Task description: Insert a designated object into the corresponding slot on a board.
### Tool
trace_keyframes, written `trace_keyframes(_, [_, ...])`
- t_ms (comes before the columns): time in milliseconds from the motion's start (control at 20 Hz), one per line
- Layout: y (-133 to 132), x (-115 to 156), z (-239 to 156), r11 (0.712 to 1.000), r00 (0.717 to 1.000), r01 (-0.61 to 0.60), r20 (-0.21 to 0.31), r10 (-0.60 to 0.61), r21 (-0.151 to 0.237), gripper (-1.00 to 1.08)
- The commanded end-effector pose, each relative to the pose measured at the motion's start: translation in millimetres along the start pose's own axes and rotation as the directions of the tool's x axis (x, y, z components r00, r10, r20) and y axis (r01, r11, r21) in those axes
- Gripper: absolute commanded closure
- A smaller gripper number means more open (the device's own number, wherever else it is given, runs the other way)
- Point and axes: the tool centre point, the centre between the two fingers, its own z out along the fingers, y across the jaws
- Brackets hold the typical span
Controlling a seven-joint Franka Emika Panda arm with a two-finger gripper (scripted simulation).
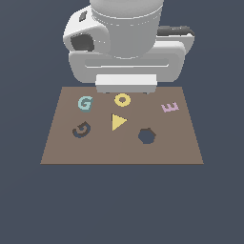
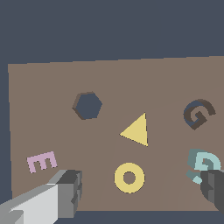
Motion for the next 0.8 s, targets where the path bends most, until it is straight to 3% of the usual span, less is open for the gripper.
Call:
trace_keyframes(0, [0.0,0.0,0.0,1.000,1.000,0.000,0.000,0.000,0.000,-0.92])
trace_keyframes(400, [19.9,-6.8,16.0,1.000,1.000,-0.020,-0.001,0.020,-0.004,-0.92])
trace_keyframes(750, [70.9,-25.5,57.1,0.997,0.997,-0.073,-0.004,0.073,-0.014,-0.92])
